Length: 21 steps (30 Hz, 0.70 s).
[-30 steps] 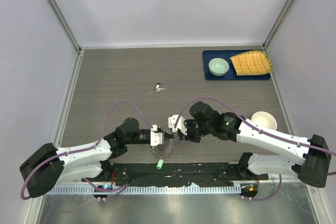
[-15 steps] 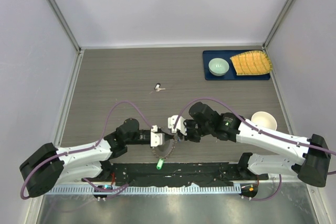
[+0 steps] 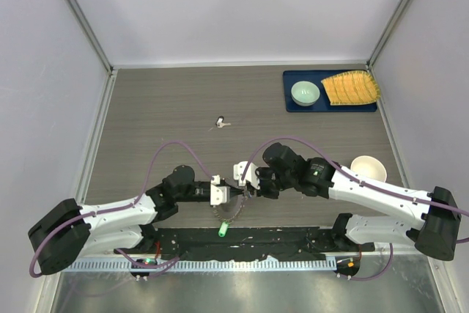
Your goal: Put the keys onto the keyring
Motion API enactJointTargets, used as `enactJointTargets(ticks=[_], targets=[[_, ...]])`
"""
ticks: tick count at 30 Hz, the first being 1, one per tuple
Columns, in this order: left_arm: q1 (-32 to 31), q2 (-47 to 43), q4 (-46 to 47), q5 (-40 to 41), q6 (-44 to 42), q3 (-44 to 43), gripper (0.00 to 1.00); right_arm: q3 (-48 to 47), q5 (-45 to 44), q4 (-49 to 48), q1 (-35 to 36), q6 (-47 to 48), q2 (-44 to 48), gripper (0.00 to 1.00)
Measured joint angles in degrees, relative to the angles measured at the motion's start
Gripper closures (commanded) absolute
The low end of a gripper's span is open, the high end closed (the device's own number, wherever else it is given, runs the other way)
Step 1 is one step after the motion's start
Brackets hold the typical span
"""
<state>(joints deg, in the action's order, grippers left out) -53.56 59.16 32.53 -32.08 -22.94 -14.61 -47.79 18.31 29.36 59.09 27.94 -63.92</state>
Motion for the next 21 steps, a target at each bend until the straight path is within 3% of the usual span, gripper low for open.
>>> enactJointTargets(ticks=[21], targets=[[0.00,1.01,0.61,-0.98,0.44,0.00,1.00,0.00,0.02,-0.04,0.98,0.76,0.00,0.99]])
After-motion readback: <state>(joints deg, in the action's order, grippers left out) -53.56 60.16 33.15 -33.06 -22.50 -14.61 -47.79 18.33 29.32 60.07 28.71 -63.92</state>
